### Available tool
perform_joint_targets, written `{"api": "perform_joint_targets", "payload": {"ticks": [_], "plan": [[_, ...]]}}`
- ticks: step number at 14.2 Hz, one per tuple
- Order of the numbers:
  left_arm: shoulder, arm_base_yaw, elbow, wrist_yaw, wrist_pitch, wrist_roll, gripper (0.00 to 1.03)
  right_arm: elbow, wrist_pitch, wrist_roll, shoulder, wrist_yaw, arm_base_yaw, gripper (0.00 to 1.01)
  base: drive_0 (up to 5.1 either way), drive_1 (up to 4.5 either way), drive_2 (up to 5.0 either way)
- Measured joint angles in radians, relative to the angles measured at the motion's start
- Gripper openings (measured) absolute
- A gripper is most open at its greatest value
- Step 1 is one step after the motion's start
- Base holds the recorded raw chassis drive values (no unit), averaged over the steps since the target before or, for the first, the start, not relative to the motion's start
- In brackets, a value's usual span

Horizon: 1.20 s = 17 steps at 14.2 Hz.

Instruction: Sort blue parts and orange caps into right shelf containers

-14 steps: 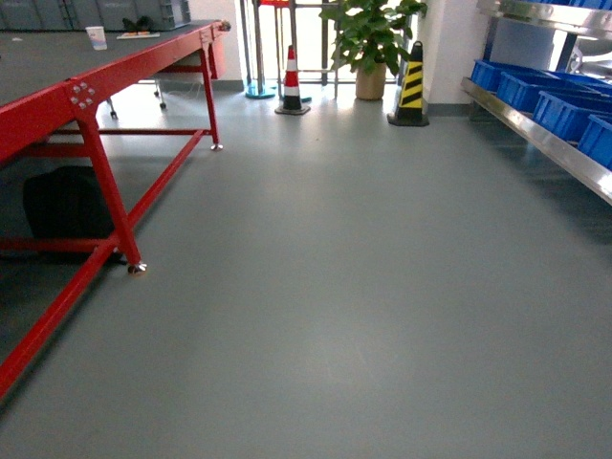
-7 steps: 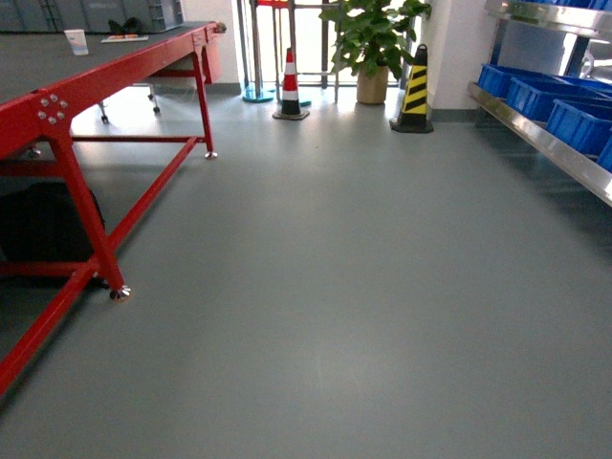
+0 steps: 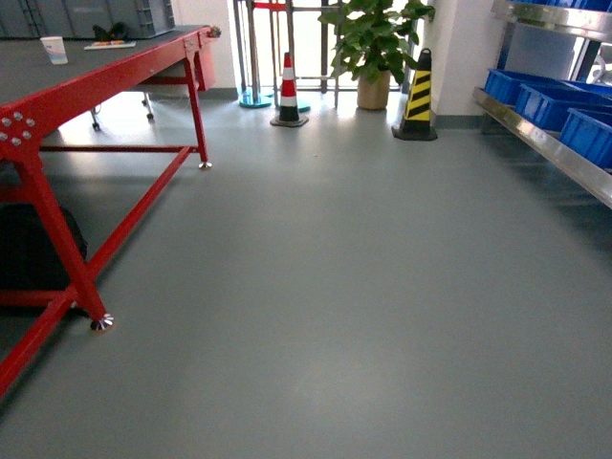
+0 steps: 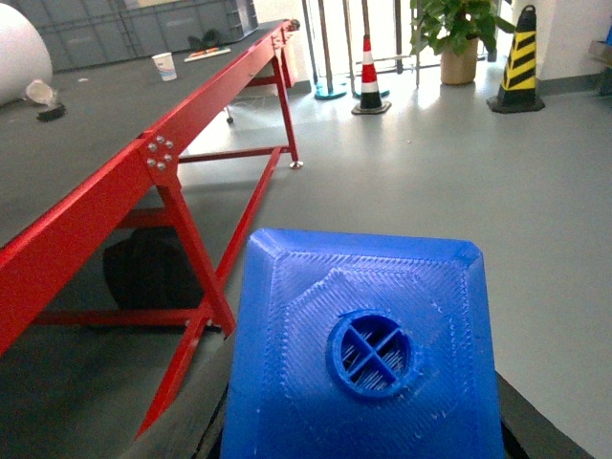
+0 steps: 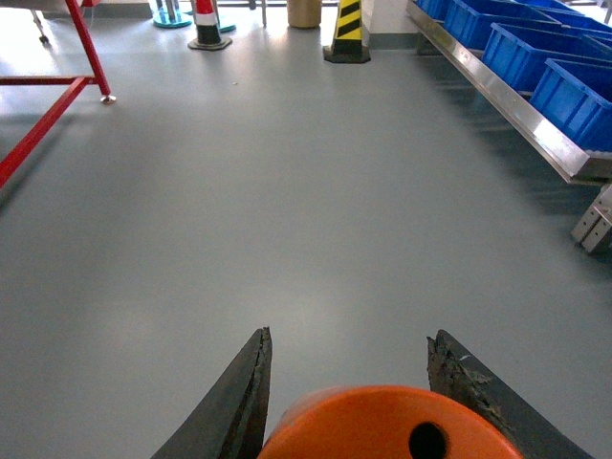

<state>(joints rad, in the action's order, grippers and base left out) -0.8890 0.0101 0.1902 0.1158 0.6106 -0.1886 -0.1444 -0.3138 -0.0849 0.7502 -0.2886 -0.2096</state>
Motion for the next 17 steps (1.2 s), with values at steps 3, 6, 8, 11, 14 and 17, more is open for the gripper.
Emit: {"api": "perform_joint_targets", "payload": {"ticks": [3,6,8,11,14,17], "plan": [[-0.002,0.0,0.0,0.0,-0.004,0.0,0.44,0.0,0.005,0.0,0.0,0.0,0.0,0.43,0.0,4.16,-4.3],[-0.001,0.0,0.0,0.0,-0.004,0.0,0.44,0.0,0.0,0.0,0.001,0.0,0.0,0.43,0.0,4.16,-4.3],[0.0,0.0,0.0,0.0,-0.004,0.0,0.44,0.0,0.002,0.0,0.0,0.0,0.0,0.43,0.0,4.16,-4.3],[-0.003,0.0,0.0,0.001,-0.006,0.0,0.44,0.0,0.005,0.0,0.002,0.002,0.0,0.43,0.0,4.29,-4.2],[-0.002,0.0,0.0,0.0,-0.003,0.0,0.44,0.0,0.002,0.0,0.0,0.0,0.0,0.43,0.0,4.3,-4.2],[-0.003,0.0,0.0,0.0,-0.008,0.0,0.44,0.0,0.005,0.0,0.001,0.001,0.0,0.43,-0.1,4.19,-4.3]]}}
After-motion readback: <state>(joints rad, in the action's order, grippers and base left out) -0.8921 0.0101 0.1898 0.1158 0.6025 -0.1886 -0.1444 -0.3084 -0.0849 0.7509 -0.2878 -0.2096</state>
